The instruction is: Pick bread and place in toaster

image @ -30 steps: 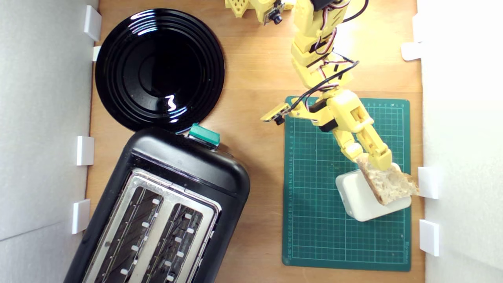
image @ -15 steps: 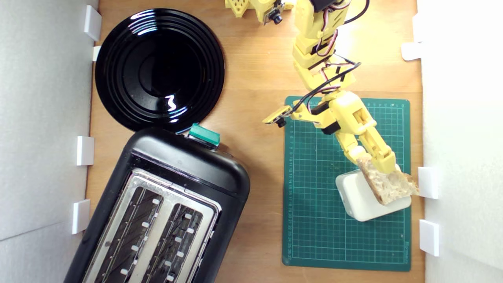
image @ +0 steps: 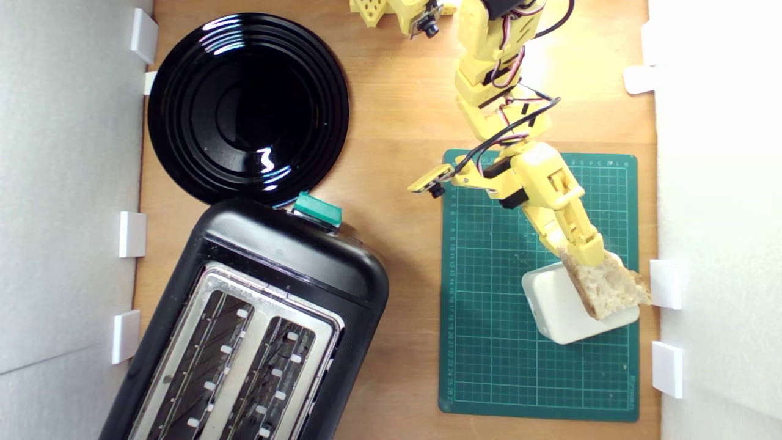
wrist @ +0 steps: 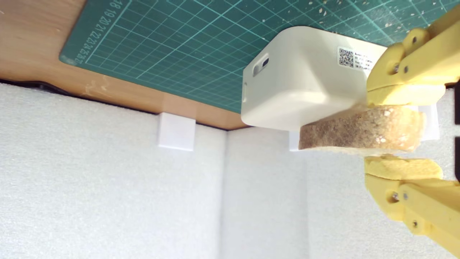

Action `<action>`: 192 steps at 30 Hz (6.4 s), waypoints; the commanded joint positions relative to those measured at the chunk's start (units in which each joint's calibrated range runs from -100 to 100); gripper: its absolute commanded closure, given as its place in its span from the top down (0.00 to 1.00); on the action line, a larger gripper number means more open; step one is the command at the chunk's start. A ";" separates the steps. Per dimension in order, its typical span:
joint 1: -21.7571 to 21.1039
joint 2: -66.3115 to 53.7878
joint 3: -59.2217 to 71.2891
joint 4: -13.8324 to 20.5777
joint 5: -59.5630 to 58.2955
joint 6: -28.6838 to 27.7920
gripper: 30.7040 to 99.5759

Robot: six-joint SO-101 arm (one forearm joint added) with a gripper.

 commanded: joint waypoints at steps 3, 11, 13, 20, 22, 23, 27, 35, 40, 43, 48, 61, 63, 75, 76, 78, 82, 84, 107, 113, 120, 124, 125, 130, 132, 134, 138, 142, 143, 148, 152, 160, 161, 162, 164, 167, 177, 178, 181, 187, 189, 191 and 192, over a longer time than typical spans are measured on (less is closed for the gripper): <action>-0.55 -0.95 -2.31 0.62 -1.90 -0.15 0.45; -0.55 -1.20 -2.13 0.53 -1.90 -0.21 0.43; -0.47 -1.28 -2.13 0.53 -1.90 -0.21 0.42; -0.39 -1.62 -1.94 0.26 -1.90 -0.26 0.37; -0.39 -1.70 -1.76 0.44 -1.90 -0.26 0.37; -0.39 -1.70 -1.67 0.44 -1.90 -0.26 0.37; -0.39 -2.70 -1.67 0.08 -1.99 -0.21 0.37; -0.23 -11.43 -1.40 -0.38 -1.73 0.21 0.37; -0.15 -16.26 -0.76 -0.38 -1.47 0.26 0.37; 1.46 -20.00 -0.86 0.26 2.28 0.26 0.37; 4.44 -29.40 -0.86 0.35 10.30 0.26 0.38; 7.51 -48.95 -1.04 0.17 28.99 5.97 0.37; 7.59 -50.53 -1.22 -0.29 31.21 7.75 0.37; 10.65 -65.43 -1.67 0.44 44.69 9.32 0.37; 10.73 -66.34 -1.67 0.44 45.28 9.94 0.37; 11.70 -67.92 -1.67 -0.29 46.48 12.19 0.37; 12.58 -70.25 -1.76 -0.38 48.53 16.53 0.37; 13.07 -70.83 -2.13 -0.38 48.70 17.84 0.37; 29.42 -78.16 -2.22 0.53 48.95 31.76 0.37; 31.76 -78.24 -4.31 1.07 56.29 35.05 0.37; 33.13 -78.24 -9.66 1.34 63.71 35.47 0.37; 35.39 -78.24 -9.75 0.53 63.97 37.93 0.37; 35.63 -78.24 -9.84 0.62 63.97 38.35 0.37; 37.08 -78.24 -13.11 1.34 68.15 39.97 0.37; 37.89 -77.91 -16.02 1.44 72.76 40.49 0.37; 38.13 -77.66 -18.47 1.44 76.17 41.33 0.37; 40.79 -77.41 -20.74 1.44 78.90 43.27 0.37; 43.12 -77.41 -20.74 0.44 78.99 45.78 0.37; 43.93 -77.41 -20.74 0.44 79.07 46.41 0.37; 44.82 -77.74 -24.10 0.35 86.15 48.08 0.37; 44.98 -77.24 -31.63 0.62 94.94 48.03 0.37; 48.60 -77.16 -37.71 0.35 104.24 50.38 0.37; 48.68 -77.16 -38.53 0.35 105.10 50.59 0.37; 48.76 -77.16 -39.17 0.35 105.69 50.80 0.37; 50.38 -77.16 -39.71 0.44 106.63 51.38 0.37; 52.15 -77.16 -39.89 0.35 108.00 52.06 0.37; 55.94 -77.16 -39.98 0.35 109.96 52.89 0.37; 56.42 -77.16 -39.98 0.35 109.96 52.79 0.37; 57.31 -77.16 -39.98 0.35 109.87 52.74 0.37; 57.31 -76.57 -39.89 0.35 109.87 52.48 0.37; 57.39 -75.66 -39.98 0.35 109.87 52.48 0.37; 57.47 -75.08 -39.98 0.35 109.87 52.42 0.37; 57.63 -74.91 -39.98 0.35 109.87 52.42 0.37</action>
